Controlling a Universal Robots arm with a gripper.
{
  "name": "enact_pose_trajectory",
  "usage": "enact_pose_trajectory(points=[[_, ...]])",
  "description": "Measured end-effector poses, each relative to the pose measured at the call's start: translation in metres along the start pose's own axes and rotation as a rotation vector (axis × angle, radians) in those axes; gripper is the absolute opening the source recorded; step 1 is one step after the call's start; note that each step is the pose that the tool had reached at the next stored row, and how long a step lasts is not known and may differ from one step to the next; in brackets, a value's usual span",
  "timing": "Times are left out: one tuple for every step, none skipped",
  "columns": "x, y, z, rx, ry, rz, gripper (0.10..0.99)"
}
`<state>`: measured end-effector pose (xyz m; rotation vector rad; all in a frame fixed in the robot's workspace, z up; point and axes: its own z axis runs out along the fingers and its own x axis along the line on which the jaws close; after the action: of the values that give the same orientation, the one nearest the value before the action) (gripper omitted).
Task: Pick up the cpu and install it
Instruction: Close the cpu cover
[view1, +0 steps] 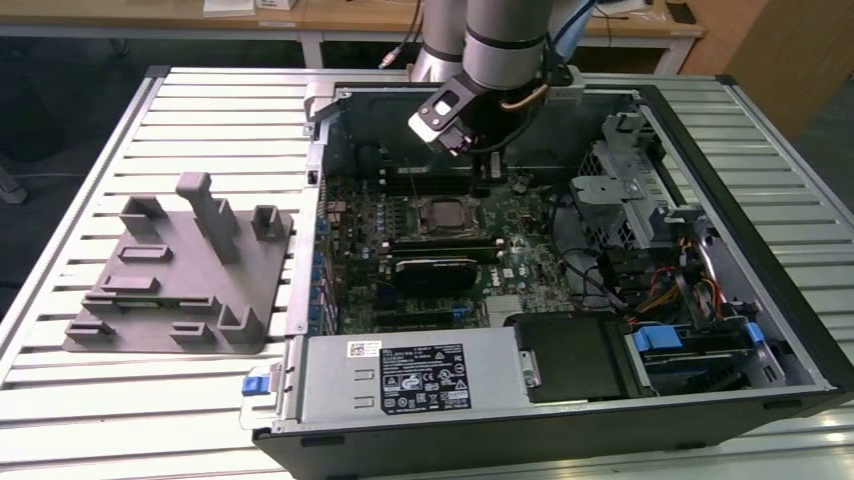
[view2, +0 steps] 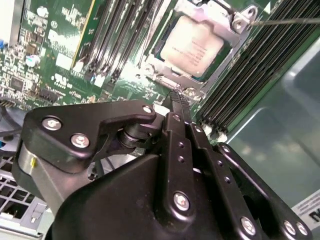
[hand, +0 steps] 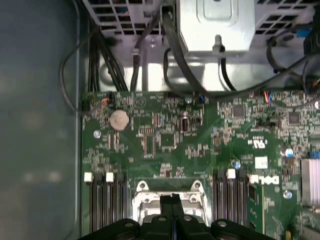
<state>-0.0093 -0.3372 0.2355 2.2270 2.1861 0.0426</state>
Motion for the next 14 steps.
enact_pose_trajectory(points=[[0.0000, -0.0011, 0.0000, 0.000, 0.0001, 0.000, 0.106], [0.0000, -0.0022, 0.0000, 0.000, 0.0001, 0.000, 0.106], [0.0000, -0.0036, 0.0000, 0.000, 0.0001, 0.001, 0.106], [-0.0001, -0.0053, 0.0000, 0.000, 0.0003, 0.001, 0.106], [-0.0001, -0.0073, 0.0001, 0.000, 0.0003, 0.001, 0.106], [-0.0002, -0.0090, 0.0002, 0.000, 0.0002, 0.001, 0.106], [-0.0002, -0.0104, 0.0004, 0.000, 0.0000, 0.002, 0.106], [-0.0002, -0.0117, 0.0008, 0.000, 0.0000, 0.002, 0.106], [-0.0003, -0.0132, 0.0012, 0.000, 0.0000, 0.002, 0.106], [-0.0005, -0.0148, 0.0016, 0.000, 0.0000, 0.003, 0.106], [-0.0008, -0.0164, 0.0020, 0.000, -0.0001, 0.003, 0.106], [-0.0010, -0.0181, 0.0026, 0.000, 0.0000, 0.004, 0.106], [-0.0012, -0.0196, 0.0031, 0.000, 0.0000, 0.004, 0.106], [-0.0015, -0.0213, 0.0036, 0.000, 0.0000, 0.005, 0.106]])
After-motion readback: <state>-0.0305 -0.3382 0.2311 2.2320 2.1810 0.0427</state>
